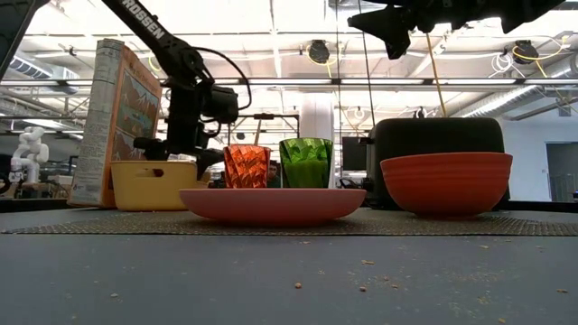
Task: Arrange a breakfast setting
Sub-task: Put the apple on the table gray placemat
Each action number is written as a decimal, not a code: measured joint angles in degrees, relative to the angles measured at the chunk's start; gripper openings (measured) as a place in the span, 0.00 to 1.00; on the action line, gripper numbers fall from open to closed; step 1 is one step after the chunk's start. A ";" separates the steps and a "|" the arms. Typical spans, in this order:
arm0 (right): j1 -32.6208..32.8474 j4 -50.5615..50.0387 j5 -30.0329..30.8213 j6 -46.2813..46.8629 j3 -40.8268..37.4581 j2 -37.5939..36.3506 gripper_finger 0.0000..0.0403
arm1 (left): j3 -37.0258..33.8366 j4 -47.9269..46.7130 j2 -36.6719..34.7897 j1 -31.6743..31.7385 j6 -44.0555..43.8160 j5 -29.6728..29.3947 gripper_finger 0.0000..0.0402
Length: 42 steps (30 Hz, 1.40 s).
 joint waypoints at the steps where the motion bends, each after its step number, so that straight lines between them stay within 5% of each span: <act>1: 0.00 0.00 0.00 0.02 0.00 0.00 0.53 | -0.05 0.02 0.00 0.00 0.00 -0.01 0.82; 8: 0.00 0.00 0.00 0.00 0.00 0.00 0.53 | -0.05 0.06 0.00 0.00 -0.01 0.00 0.80; 19: 0.00 0.00 0.00 0.00 0.00 0.01 0.53 | -0.05 -0.07 0.00 0.00 -0.15 0.03 0.58; 33: 0.00 0.00 0.00 0.00 0.00 0.02 0.53 | -0.05 -0.87 -0.46 0.00 3.62 1.65 0.56; 42: 0.00 -0.02 0.02 0.00 0.00 0.02 0.53 | -0.08 -2.75 -8.82 -0.12 4.14 3.25 0.56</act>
